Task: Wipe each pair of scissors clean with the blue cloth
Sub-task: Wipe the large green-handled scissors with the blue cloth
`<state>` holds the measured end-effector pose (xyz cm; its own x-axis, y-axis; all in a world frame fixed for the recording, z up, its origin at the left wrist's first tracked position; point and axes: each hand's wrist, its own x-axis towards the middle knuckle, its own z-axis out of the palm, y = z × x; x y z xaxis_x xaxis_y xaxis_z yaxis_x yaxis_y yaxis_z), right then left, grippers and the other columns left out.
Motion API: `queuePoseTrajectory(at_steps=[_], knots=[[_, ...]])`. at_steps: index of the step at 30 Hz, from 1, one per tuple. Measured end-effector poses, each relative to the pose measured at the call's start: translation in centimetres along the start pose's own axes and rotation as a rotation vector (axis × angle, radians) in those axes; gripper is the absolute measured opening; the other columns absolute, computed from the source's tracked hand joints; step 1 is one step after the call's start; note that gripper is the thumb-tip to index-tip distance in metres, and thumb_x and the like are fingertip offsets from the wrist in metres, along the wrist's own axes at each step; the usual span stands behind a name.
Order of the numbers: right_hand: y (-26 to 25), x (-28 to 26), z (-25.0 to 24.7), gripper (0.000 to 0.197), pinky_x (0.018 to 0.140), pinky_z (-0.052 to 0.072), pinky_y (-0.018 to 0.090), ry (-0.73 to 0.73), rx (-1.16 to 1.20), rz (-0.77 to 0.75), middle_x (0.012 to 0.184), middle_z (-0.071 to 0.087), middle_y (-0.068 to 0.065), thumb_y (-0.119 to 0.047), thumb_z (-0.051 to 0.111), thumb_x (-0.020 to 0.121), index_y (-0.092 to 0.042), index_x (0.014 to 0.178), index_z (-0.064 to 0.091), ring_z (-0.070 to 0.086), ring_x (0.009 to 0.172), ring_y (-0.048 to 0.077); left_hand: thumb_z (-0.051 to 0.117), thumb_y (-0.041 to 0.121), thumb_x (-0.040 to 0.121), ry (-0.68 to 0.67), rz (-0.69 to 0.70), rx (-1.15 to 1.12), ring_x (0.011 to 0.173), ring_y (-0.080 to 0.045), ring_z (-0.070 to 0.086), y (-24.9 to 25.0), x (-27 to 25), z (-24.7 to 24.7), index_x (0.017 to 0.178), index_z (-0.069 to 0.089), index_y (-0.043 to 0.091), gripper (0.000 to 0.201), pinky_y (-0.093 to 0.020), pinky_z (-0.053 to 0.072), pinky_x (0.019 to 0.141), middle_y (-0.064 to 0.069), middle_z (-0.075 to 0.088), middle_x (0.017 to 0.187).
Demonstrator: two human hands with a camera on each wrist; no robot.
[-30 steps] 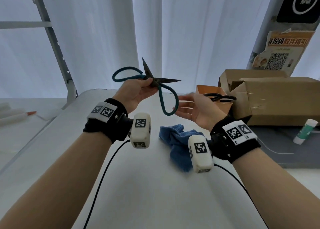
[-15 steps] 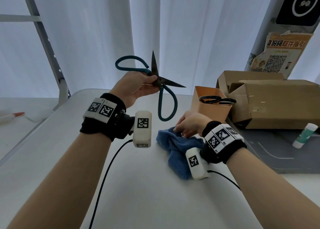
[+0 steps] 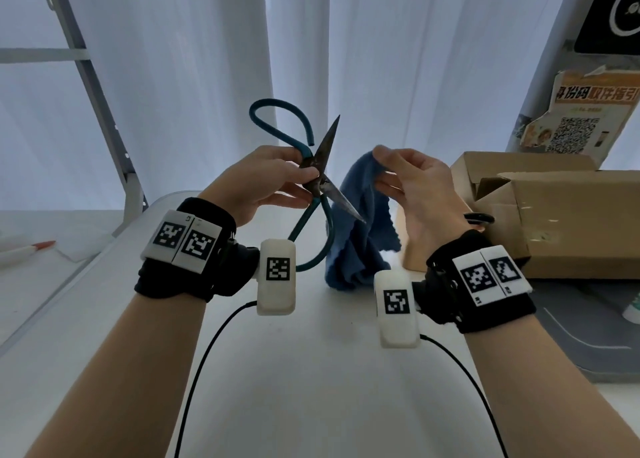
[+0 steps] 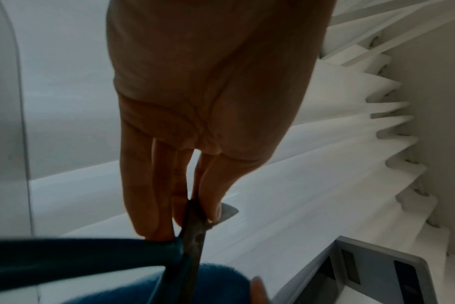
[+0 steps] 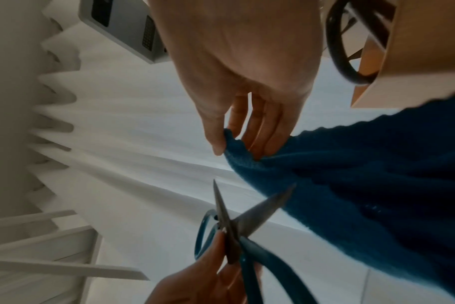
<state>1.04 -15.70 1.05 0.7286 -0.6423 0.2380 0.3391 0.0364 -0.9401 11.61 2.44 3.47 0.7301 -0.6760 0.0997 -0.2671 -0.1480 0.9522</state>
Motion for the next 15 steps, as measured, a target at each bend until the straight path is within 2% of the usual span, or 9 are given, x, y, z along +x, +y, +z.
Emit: queuePoseTrajectory(at_steps=[2, 4, 7, 9, 11, 13, 15], knots=[[-0.3, -0.3, 0.7, 0.015, 0.077, 0.058, 0.025, -0.095, -0.02, -0.014, 0.083, 0.074, 0.006, -0.017, 0.075, 0.087, -0.005, 0.093, 0.069, 0.073, 0.079, 0.018, 0.06, 0.012, 0.098, -0.007, 0.011, 0.036, 0.082, -0.017, 0.073, 0.2, 0.0, 0.0, 0.101, 0.068, 0.01, 0.009, -0.029, 0.06, 0.078, -0.006, 0.077, 0.094], [-0.4, -0.5, 1.1, 0.013, 0.074, 0.058, 0.025, -0.229, -0.047, 0.015, 0.082, 0.073, 0.008, -0.014, 0.072, 0.089, -0.003, 0.091, 0.066, 0.072, 0.075, 0.016, 0.06, 0.012, 0.098, -0.009, 0.02, 0.067, 0.078, -0.014, 0.072, 0.4, 0.1, 0.0, 0.102, 0.069, 0.01, 0.01, -0.028, 0.059, 0.075, -0.004, 0.076, 0.09], [-0.4, -0.6, 1.3, 0.016, 0.089, 0.057, 0.035, -0.378, -0.112, 0.041, 0.097, 0.071, 0.019, -0.012, 0.067, 0.092, 0.003, 0.098, 0.066, 0.069, 0.083, 0.021, 0.06, 0.014, 0.098, -0.02, 0.026, 0.122, 0.077, -0.013, 0.072, 0.8, 0.1, 0.0, 0.101, 0.069, 0.013, 0.009, -0.024, 0.055, 0.069, -0.004, 0.075, 0.09], [-0.4, -0.5, 1.3, 0.015, 0.09, 0.056, 0.035, -0.402, -0.11, 0.056, 0.092, 0.072, 0.013, -0.014, 0.064, 0.094, -0.001, 0.091, 0.071, 0.069, 0.082, 0.02, 0.06, 0.015, 0.098, -0.019, 0.033, 0.162, 0.078, -0.013, 0.071, 0.9, 0.2, -0.1, 0.1, 0.069, 0.013, 0.009, -0.025, 0.053, 0.069, -0.004, 0.074, 0.09], [-0.3, -0.3, 1.3, 0.023, 0.089, 0.057, 0.036, -0.399, -0.066, 0.088, 0.086, 0.072, 0.007, -0.013, 0.059, 0.096, -0.01, 0.08, 0.075, 0.068, 0.08, 0.018, 0.06, 0.015, 0.098, -0.009, 0.04, 0.188, 0.078, -0.013, 0.071, 1.0, 0.2, -0.3, 0.098, 0.068, 0.013, 0.008, -0.026, 0.051, 0.07, -0.005, 0.074, 0.09], [0.0, -0.1, 1.1, 0.024, 0.093, 0.056, 0.039, -0.428, -0.079, 0.089, 0.091, 0.072, 0.009, -0.008, 0.054, 0.097, -0.009, 0.086, 0.075, 0.067, 0.086, 0.021, 0.06, 0.014, 0.098, -0.001, 0.043, 0.197, 0.078, -0.013, 0.07, 1.1, 0.3, -0.3, 0.1, 0.068, 0.013, 0.008, -0.026, 0.05, 0.07, -0.005, 0.074, 0.089], [0.3, 0.1, 1.0, 0.016, 0.091, 0.057, 0.036, -0.451, -0.136, 0.072, 0.097, 0.072, 0.012, -0.003, 0.058, 0.095, -0.005, 0.098, 0.073, 0.068, 0.09, 0.021, 0.06, 0.014, 0.098, 0.003, 0.047, 0.207, 0.077, -0.012, 0.07, 1.1, 0.4, -0.4, 0.103, 0.068, 0.011, 0.01, -0.026, 0.049, 0.07, -0.003, 0.073, 0.088]])
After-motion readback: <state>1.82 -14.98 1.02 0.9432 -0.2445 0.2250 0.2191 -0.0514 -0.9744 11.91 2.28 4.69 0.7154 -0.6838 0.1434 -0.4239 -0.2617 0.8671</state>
